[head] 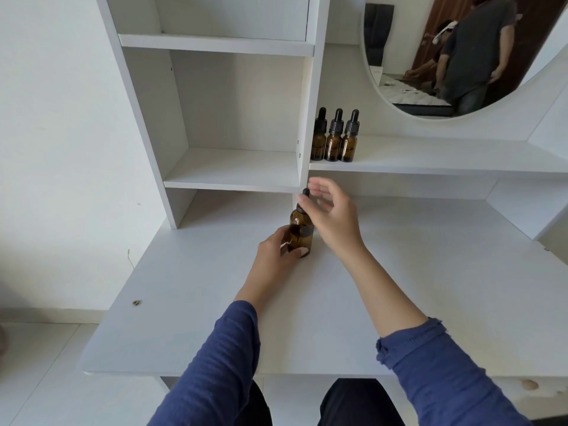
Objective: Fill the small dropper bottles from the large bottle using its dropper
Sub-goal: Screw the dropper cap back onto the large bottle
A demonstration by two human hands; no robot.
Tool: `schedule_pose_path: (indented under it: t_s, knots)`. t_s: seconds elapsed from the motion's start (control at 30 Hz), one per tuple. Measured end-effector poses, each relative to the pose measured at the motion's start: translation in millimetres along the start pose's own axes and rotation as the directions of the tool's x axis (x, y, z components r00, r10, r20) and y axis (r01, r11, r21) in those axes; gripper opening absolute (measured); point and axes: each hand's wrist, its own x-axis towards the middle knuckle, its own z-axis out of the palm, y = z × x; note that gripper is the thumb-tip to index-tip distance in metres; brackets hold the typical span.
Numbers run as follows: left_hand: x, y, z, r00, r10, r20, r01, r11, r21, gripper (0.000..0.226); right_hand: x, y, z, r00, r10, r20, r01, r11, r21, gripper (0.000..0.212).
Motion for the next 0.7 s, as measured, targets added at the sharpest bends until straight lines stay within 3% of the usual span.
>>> schedule_pose_path:
  t_s: [0.1,0.33,0.53,0.7]
  knots:
    - [0.1,0.4,0.0,1.000,-0.002,-0.001,0.002,1.000,-0.004,0.045,-1.1,2.1,-0.8,0.998,0.012,0.069,-0.015,0.998,0.054,0.029]
    - [-0.5,1.6,0.2,1.000,0.007,0.005,-0.007,1.000,0.011,0.045,-1.1,3.3,-1.5,1.000,-0.004,-0.030,0.004,1.000,-0.002,0.019]
    - [-0.8,0.9,0.3,1.000,0.006,0.000,-0.006,1.000,0.017,0.045,-3.9,5.2,-3.4,0.976,0.034,0.215,-0.038,0.999,0.012,0.032]
    - [-1.1,0.4,-0.2,1.000,-0.002,-0.006,0.002,1.000,0.015,0.046,-0.7,2.9,-4.3,0.995,0.042,0.087,-0.037,0.998,-0.054,0.021]
